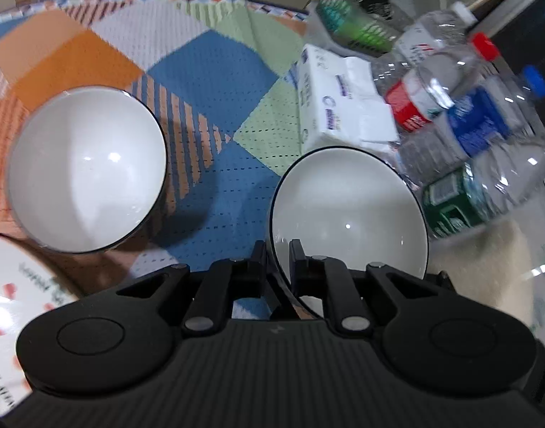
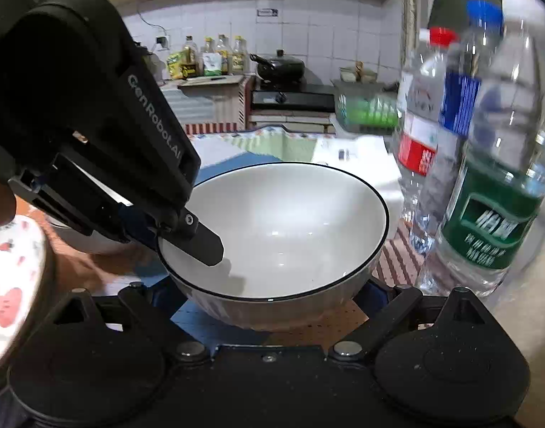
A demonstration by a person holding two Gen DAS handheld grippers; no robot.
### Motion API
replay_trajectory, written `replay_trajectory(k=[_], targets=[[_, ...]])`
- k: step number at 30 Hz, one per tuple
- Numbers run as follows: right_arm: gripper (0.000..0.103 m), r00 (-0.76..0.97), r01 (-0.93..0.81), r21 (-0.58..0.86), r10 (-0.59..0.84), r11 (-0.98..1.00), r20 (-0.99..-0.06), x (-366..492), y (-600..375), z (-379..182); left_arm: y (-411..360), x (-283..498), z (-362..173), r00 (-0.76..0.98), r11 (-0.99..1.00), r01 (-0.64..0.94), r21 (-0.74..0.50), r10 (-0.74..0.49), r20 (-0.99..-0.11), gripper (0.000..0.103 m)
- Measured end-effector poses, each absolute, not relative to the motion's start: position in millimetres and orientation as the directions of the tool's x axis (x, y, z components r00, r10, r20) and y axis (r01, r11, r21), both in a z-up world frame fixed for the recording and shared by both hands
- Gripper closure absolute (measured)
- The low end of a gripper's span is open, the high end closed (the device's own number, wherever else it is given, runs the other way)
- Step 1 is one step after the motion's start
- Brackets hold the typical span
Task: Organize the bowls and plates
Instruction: 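Carry the held bowl over the white bowl beside the tissue box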
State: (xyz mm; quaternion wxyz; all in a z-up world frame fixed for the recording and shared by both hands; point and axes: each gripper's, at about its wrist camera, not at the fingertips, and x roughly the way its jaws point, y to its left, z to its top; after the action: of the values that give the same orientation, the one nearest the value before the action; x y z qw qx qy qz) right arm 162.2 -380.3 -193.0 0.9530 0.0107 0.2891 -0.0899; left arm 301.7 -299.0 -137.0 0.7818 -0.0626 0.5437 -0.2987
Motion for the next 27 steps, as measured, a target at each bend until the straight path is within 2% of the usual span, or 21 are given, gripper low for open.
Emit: replay_trajectory(k=[12,20,27], targets=[[0.006,0.873,0.08,-0.061,-0.099,0.995,-0.477,89.4,-332.5,-125.1,-249.8,226.5,-57.6,0.279,0.81,0.46,-0.364,-0.521,-0.807,0.09],[0.006,0.902,0.001,-0.057,-0.025,0.998,-0.431,41.2,-295.9,-100.6,-206.4,176.4,-30.2,0.298,0.826,0.457,-0.331,-0.493,-0.817,0.09],[0.006,0.902,-0.068,-0.074,0.029,0.995,-0.431,8.3,-263.8,-90.4,-168.9,138.5,-20.0,0.29,0.832,0.464,-0.303,-0.466,-0.836,0.09]])
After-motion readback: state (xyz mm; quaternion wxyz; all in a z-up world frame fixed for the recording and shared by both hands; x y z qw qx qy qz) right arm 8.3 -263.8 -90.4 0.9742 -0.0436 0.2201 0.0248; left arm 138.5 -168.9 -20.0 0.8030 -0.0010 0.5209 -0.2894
